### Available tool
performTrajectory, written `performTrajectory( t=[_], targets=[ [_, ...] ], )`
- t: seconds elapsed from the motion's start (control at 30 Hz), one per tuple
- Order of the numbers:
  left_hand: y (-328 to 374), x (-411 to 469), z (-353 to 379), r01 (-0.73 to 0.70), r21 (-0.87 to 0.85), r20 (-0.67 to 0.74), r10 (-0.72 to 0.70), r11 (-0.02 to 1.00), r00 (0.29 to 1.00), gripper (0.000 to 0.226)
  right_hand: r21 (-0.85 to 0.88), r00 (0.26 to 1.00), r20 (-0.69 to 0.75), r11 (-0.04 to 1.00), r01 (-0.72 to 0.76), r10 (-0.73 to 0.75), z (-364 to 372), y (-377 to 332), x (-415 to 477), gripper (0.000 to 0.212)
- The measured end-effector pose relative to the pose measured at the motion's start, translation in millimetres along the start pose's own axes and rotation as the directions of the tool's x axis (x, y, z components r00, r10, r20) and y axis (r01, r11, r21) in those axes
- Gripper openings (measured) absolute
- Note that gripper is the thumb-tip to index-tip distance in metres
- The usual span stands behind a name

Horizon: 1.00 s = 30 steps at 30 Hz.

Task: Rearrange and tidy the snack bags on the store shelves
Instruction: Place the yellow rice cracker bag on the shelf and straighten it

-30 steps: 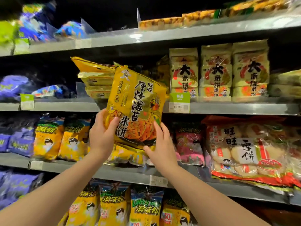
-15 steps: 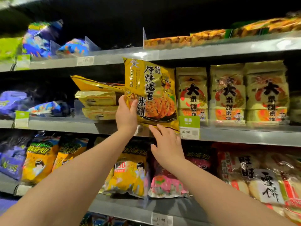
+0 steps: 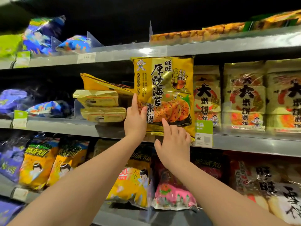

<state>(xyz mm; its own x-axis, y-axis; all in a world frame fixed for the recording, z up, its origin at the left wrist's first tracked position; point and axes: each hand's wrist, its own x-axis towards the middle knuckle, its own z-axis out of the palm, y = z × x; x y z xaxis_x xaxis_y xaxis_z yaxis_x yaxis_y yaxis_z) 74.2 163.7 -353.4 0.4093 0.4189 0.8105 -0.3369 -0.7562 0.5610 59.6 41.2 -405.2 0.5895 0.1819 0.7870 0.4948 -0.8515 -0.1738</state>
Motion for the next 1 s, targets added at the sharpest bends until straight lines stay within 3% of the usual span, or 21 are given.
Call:
performTrajectory(
  t=[0.13, 0.33, 0.47, 0.57, 0.7, 0.83, 1.0],
  targets=[
    [2.1, -3.1, 0.3, -0.126, 0.055, 0.063, 0.123, 0.99, 0.99, 0.057, -0.029, 0.999, -0.031, 0.999, -0.019, 0.018, 5.1, 4.8, -9.4, 0.068],
    [7.0, 5.0, 9.1, 0.003, -0.068, 0.189, 0.01, 0.998, 0.982, 0.05, -0.08, 0.989, -0.142, 0.996, -0.037, 0.026, 5.7, 11.2, -11.9, 0.063],
    [1.2, 9.5, 11.7, 0.075, -0.078, 0.172, -0.061, 0.994, 0.983, 0.047, -0.163, 0.98, -0.16, 0.982, 0.096, -0.122, 2.5, 16.8, -16.9, 0.062],
    [2.6, 17.4, 12.9, 0.089, -0.058, 0.124, -0.082, 0.994, 0.989, 0.046, -0.188, 0.982, -0.059, 0.968, 0.167, -0.181, -2.2, 17.1, -15.1, 0.063],
    [1.1, 31.0, 10.4, 0.161, 0.003, 0.081, -0.161, 0.987, 0.984, 0.045, -0.085, 0.959, 0.103, 0.958, 0.273, -0.264, -9.8, 11.7, -3.6, 0.06],
    [-4.0, 40.0, 12.9, 0.226, 0.14, 0.061, -0.236, 0.964, 0.97, 0.044, -0.054, 0.961, 0.168, 0.971, 0.231, -0.219, -8.7, 8.0, 15.5, 0.058],
    [-6.3, 39.2, 19.6, 0.053, 0.273, 0.217, -0.115, 0.961, 0.969, 0.07, -0.096, 0.95, 0.265, 0.975, 0.199, -0.168, -5.4, 7.7, 33.4, 0.066]
  ],
)
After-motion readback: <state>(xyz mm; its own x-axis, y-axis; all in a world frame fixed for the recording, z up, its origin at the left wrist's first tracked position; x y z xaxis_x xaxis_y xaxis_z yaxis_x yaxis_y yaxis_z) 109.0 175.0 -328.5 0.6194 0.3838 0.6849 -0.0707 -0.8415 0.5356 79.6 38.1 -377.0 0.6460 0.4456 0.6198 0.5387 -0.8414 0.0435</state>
